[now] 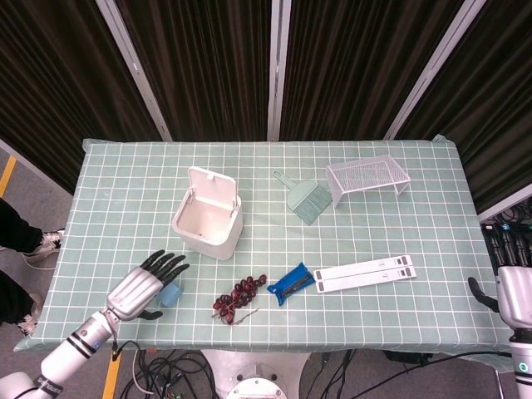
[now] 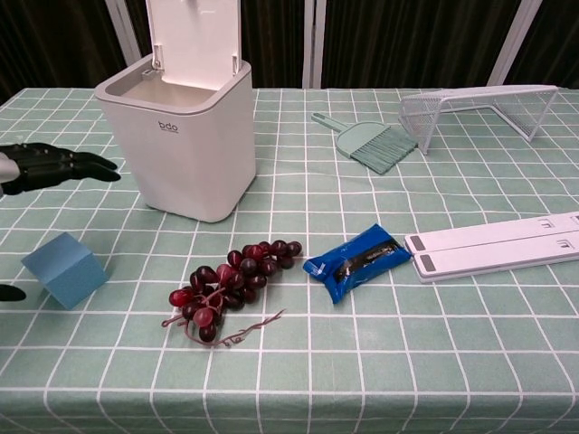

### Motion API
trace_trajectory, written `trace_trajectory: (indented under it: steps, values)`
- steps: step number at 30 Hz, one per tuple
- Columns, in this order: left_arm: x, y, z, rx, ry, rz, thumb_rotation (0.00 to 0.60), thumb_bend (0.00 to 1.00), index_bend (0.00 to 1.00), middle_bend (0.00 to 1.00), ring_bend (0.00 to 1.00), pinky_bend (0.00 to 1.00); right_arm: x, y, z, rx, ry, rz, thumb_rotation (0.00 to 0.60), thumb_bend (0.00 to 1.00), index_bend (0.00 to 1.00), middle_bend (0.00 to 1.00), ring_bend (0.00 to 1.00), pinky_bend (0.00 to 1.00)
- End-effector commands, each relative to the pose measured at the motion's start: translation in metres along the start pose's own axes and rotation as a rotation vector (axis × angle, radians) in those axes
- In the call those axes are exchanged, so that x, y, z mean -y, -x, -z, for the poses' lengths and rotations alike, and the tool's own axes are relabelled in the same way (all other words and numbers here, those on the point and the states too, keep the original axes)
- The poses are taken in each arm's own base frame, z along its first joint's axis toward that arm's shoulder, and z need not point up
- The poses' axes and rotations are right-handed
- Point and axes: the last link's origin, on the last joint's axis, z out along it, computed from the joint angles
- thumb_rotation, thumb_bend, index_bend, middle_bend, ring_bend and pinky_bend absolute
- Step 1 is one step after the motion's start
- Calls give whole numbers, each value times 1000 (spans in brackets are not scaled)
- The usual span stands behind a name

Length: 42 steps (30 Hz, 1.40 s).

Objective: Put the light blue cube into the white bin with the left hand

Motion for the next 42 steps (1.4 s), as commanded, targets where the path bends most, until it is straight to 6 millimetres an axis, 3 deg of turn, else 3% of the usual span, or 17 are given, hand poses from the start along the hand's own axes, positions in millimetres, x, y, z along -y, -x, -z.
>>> trace_trajectory:
  steps: [1, 7, 14, 20, 24, 31, 36, 42]
  values:
    - [-2, 5, -3, 21, 10, -5, 600, 0, 0, 0, 0, 60, -1, 0, -1, 0, 2, -2, 600, 211, 0, 0, 0, 0]
    - [-1, 18, -11, 50, 19, -25, 600, 0, 0, 0, 0, 63, -2, 1, -1, 1, 4, -6, 600, 214, 0, 0, 0, 0]
    - [4, 24, -17, 49, 3, -27, 600, 26, 24, 43, 17, 187, -5, -1, 0, -8, 13, -5, 600, 215, 0, 0, 0, 0]
    - [6, 29, -17, 29, 6, -34, 600, 92, 161, 189, 164, 378, -7, -3, -2, -17, 21, -9, 600, 217, 0, 0, 0, 0]
    - [4, 27, -17, -23, 23, -42, 600, 136, 344, 343, 299, 511, -8, -3, -2, -20, 26, -8, 600, 217, 0, 0, 0, 0]
    - [8, 29, -18, -34, 17, -75, 600, 190, 479, 431, 367, 570, -8, -3, 0, -20, 29, -7, 600, 216, 0, 0, 0, 0]
    - [8, 33, -17, -35, 17, -67, 600, 203, 521, 444, 380, 585, -9, -3, 0, -18, 32, -5, 600, 217, 0, 0, 0, 0]
    - [12, 21, -15, -95, 2, -62, 600, 242, 550, 474, 407, 607, -8, -3, -1, -16, 30, -6, 600, 216, 0, 0, 0, 0]
